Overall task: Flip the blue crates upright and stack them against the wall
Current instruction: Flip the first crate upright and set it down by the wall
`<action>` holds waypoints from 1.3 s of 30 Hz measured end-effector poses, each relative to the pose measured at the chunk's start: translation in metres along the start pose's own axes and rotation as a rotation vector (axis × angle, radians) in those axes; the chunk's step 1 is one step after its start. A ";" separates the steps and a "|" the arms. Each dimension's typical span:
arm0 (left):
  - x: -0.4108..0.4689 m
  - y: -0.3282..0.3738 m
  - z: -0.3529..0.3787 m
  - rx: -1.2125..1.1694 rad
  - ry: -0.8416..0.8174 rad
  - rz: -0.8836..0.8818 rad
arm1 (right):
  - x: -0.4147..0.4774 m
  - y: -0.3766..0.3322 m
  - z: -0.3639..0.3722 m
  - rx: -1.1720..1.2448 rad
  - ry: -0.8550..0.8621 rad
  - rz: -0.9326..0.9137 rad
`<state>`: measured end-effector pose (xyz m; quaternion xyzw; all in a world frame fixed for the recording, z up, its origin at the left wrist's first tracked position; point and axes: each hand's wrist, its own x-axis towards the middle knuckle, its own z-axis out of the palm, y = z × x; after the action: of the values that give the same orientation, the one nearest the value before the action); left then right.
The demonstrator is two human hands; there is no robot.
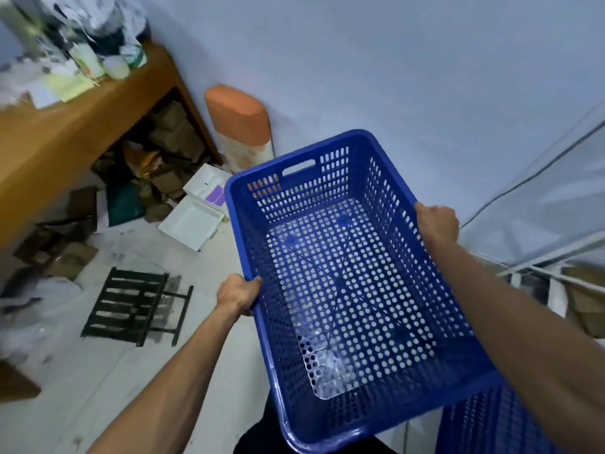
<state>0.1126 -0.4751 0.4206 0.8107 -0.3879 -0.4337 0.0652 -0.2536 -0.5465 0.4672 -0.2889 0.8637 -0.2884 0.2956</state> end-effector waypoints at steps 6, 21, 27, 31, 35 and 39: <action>0.136 0.002 0.043 -0.101 -0.177 -0.141 | 0.091 -0.060 0.080 -0.092 -0.032 -0.017; 0.257 0.051 0.195 -0.441 -0.427 -0.573 | 0.292 -0.050 0.258 -0.386 -0.170 -0.280; 0.315 0.035 0.276 -0.549 -0.368 -0.728 | 0.351 -0.007 0.348 -0.476 -0.173 -0.472; 0.348 0.029 0.311 -0.592 -0.330 -0.740 | 0.390 0.013 0.385 -0.511 -0.190 -0.513; 0.368 0.030 0.331 -0.605 -0.281 -0.706 | 0.419 0.023 0.407 -0.531 -0.227 -0.493; 0.387 0.032 0.339 -0.612 -0.249 -0.714 | 0.442 0.040 0.418 -0.559 -0.261 -0.494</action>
<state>-0.0361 -0.6837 -0.0263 0.7785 0.0552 -0.6170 0.1009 -0.2746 -0.9524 0.0135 -0.5915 0.7687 -0.0655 0.2345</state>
